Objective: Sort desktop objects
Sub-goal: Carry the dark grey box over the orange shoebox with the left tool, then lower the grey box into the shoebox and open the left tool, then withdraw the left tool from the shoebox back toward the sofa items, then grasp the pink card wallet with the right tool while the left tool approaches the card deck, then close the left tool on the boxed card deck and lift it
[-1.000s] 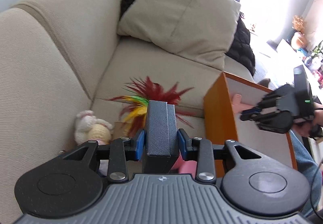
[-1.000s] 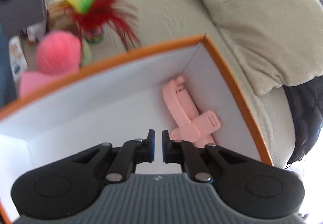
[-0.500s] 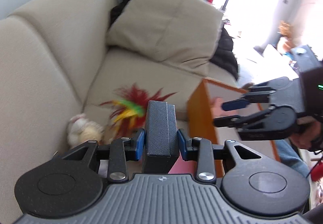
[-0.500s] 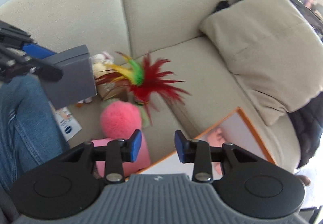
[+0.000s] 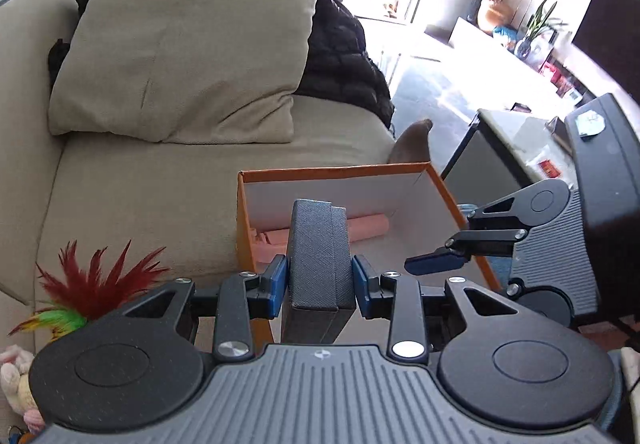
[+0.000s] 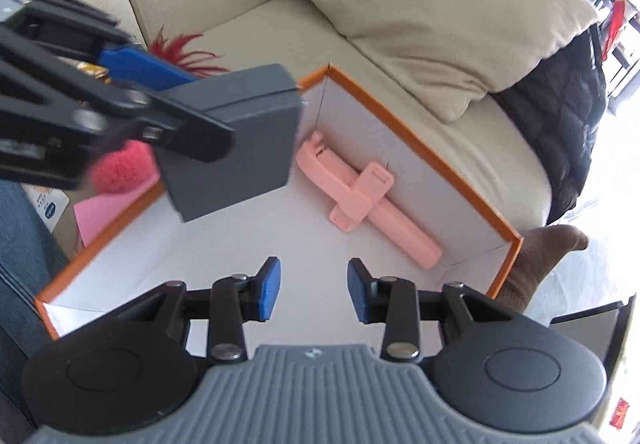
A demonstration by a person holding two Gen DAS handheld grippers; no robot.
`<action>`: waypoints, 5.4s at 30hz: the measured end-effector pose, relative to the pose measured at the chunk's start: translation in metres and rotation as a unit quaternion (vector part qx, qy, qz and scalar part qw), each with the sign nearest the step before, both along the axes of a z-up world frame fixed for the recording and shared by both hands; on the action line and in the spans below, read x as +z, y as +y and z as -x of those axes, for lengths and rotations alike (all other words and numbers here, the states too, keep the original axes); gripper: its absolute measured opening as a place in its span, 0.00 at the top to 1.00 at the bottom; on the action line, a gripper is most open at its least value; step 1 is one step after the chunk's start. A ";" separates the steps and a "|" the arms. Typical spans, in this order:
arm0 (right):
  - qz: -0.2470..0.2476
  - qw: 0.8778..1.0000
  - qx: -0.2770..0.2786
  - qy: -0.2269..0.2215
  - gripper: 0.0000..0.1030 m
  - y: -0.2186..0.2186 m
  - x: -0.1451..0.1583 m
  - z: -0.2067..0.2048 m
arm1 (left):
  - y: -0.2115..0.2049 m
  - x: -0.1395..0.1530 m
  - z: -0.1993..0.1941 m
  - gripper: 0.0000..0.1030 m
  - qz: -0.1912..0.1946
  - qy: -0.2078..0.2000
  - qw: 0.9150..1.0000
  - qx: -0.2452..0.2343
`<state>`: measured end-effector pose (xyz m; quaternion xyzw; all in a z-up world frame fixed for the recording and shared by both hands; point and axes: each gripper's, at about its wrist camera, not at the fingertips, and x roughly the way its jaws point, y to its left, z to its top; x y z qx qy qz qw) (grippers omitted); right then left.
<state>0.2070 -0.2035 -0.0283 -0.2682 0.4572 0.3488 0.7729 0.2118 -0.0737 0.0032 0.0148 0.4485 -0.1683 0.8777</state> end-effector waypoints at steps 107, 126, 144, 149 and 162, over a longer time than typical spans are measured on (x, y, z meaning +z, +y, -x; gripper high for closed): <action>0.128 0.983 0.124 0.053 0.37 0.187 -0.076 0.100 | 0.203 -0.047 0.154 0.53 0.036 0.109 0.979 0.169; 0.040 0.996 0.066 0.041 0.84 0.150 0.003 0.065 | 0.159 -0.091 0.117 0.45 0.062 0.181 0.962 0.194; 0.033 0.995 0.085 0.037 0.79 0.147 -0.019 0.046 | 0.122 -0.139 0.100 0.13 0.081 0.235 0.940 0.236; 0.032 0.995 0.085 0.034 0.79 0.147 -0.022 0.045 | 0.117 -0.136 0.103 0.18 0.069 0.227 0.944 0.229; -0.021 0.992 0.069 0.103 0.83 0.139 -0.013 0.055 | 0.154 -0.097 0.119 0.43 -0.064 0.185 0.971 0.138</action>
